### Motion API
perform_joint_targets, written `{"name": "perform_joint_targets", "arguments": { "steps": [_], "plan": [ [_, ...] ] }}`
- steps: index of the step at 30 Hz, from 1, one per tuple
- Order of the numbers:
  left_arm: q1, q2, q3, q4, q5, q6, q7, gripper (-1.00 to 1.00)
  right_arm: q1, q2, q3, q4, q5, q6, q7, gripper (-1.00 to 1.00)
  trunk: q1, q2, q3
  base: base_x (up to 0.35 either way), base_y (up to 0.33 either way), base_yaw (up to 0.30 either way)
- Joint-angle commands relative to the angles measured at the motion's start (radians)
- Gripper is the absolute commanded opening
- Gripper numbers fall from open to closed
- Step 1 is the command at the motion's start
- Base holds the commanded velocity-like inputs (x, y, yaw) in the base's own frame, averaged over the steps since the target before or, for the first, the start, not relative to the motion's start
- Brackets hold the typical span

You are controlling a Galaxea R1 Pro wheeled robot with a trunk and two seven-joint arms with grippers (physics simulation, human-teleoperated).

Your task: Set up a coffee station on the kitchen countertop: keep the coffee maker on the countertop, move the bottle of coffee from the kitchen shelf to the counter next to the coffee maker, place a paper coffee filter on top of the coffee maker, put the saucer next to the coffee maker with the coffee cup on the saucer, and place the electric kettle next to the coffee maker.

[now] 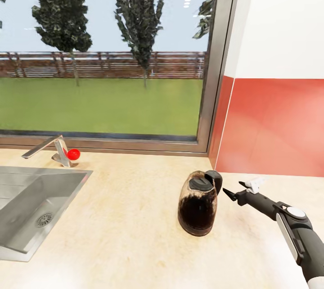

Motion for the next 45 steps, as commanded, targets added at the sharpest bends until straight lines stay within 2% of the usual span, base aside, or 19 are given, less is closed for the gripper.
{"name": "perform_joint_targets", "arguments": {
  "steps": [1,45],
  "plan": [
    [-0.001,0.000,0.008,0.001,-0.011,-0.005,0.003,1.00,-0.001,0.000,-0.002,-0.001,-0.001,0.008,0.005,1.00,0.001,-0.002,-0.002,0.000,0.051,0.000],
    [-0.001,0.000,0.008,0.001,-0.011,-0.005,0.003,1.00,-0.001,0.000,-0.002,-0.001,-0.001,0.008,0.005,1.00,0.001,-0.002,-0.002,0.027,0.012,0.000]
  ]
}}
